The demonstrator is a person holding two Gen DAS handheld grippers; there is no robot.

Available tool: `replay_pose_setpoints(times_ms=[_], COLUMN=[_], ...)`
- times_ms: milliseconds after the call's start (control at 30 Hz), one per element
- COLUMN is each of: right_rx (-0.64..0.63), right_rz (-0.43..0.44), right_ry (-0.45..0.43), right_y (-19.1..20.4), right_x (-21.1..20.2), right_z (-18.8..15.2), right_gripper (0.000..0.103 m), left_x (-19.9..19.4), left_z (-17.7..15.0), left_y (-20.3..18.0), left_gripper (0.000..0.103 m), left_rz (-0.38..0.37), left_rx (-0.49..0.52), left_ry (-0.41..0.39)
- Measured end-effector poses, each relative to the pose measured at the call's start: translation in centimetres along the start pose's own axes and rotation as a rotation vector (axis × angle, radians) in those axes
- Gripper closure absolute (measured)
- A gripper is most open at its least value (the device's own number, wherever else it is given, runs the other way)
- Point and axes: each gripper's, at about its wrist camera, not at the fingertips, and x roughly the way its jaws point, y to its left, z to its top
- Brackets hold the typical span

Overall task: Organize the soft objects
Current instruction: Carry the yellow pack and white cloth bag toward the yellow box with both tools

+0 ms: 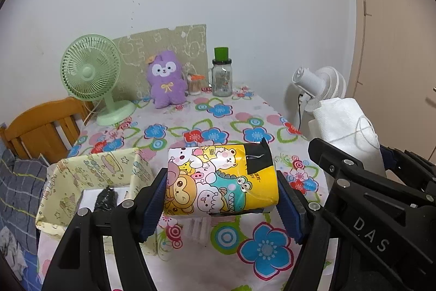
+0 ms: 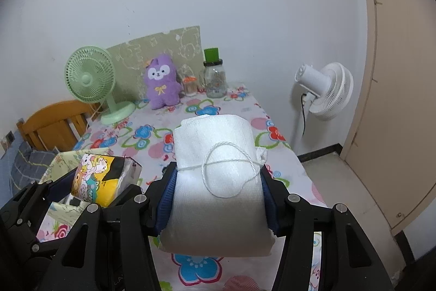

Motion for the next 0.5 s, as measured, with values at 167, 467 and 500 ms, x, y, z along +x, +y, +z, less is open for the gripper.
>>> replay_pose_setpoints(times_ms=[167, 467, 500], right_rx=[-0.006, -0.017, -0.016], right_rz=[0.009, 0.012, 0.014], right_ry=[-0.018, -0.027, -0.026], right_y=[0.6, 1.6, 1.8], right_x=[-1.0, -1.5, -1.4], right_z=[0.6, 0.9, 1.0], right_gripper=[0.045, 0.045, 0.045], left_x=[-0.8, -1.2, -1.2], left_z=[0.4, 0.6, 0.6], left_y=[0.3, 0.8, 0.9], left_gripper=[0.028, 0.028, 0.028], left_rz=[0.008, 0.009, 0.008], left_rx=[-0.001, -0.008, -0.009], left_ry=[-0.018, -0.027, -0.024])
